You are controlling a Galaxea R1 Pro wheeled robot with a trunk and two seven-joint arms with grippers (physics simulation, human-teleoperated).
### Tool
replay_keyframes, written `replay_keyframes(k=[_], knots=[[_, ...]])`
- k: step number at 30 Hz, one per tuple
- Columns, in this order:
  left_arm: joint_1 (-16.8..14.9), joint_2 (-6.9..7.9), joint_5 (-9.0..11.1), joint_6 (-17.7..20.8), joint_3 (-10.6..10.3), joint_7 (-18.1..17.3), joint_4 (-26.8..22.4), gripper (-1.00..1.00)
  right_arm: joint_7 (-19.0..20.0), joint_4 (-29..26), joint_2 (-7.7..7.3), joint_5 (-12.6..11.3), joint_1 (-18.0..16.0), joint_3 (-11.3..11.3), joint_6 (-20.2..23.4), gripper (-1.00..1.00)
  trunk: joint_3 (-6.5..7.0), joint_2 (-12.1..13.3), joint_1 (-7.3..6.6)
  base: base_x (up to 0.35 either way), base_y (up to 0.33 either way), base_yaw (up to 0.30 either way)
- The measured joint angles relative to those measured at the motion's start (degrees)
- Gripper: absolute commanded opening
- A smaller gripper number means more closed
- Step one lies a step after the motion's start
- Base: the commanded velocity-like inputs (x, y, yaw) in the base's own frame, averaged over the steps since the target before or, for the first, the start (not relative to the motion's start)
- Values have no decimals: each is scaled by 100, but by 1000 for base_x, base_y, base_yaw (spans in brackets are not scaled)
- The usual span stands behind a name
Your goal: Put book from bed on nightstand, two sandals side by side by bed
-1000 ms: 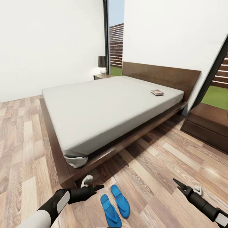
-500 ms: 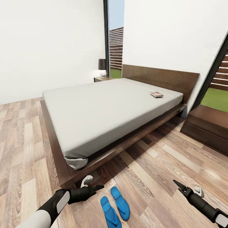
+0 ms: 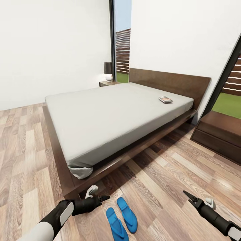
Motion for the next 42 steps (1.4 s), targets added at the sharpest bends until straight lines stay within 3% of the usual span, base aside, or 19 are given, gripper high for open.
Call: replay_keyframes(k=[9,19,33,42], knots=[[0,4,0,1,0,-1,-1,100,-144,2,3,4,157,12,-2,100,0,0,0,0,0,0],[0,19,0,-5,-7,1,2,100,-207,2,75,5,549,14,-2,100,0,0,0,0,0,0],[0,26,0,-7,-4,-7,3,100,-225,-1,142,-14,627,11,12,100,0,0,0,0,0,0],[0,26,2,-6,0,-9,0,100,-234,-1,151,-14,629,9,2,100,199,12,-23,0,0,0]])
